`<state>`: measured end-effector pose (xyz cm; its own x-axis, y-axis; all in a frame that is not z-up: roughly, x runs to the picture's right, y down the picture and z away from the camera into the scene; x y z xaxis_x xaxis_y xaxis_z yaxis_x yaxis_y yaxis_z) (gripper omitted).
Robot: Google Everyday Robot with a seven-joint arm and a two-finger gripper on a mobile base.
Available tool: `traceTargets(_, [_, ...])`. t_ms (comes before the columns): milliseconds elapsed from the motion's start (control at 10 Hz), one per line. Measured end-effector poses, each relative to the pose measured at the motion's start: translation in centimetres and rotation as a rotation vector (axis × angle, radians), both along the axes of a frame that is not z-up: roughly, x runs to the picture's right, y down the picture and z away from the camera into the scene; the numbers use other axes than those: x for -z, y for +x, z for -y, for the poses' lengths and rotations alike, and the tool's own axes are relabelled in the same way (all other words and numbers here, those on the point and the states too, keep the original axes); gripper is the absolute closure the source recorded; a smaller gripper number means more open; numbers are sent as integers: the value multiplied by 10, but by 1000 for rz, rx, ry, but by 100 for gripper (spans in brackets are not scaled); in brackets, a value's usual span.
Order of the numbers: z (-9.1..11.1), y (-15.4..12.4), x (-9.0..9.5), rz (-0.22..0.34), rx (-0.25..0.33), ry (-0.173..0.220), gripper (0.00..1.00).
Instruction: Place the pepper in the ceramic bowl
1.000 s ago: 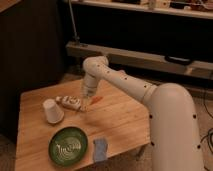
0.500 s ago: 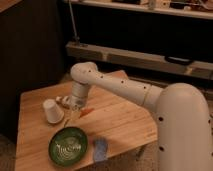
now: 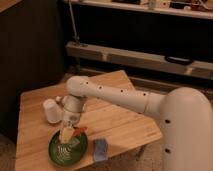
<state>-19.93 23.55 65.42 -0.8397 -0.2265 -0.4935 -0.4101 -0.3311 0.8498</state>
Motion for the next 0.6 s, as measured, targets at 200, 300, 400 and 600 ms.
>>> traceTargets(200, [-11,0,-7,32,5,-15,26])
traceTargets(300, [-15,0,-10,35,8,-25,22])
traceTargets(400, [-20,-3,-12,38,29,-38,20])
traceTargets(600, [-19,-1,-11,37,30,-38,20])
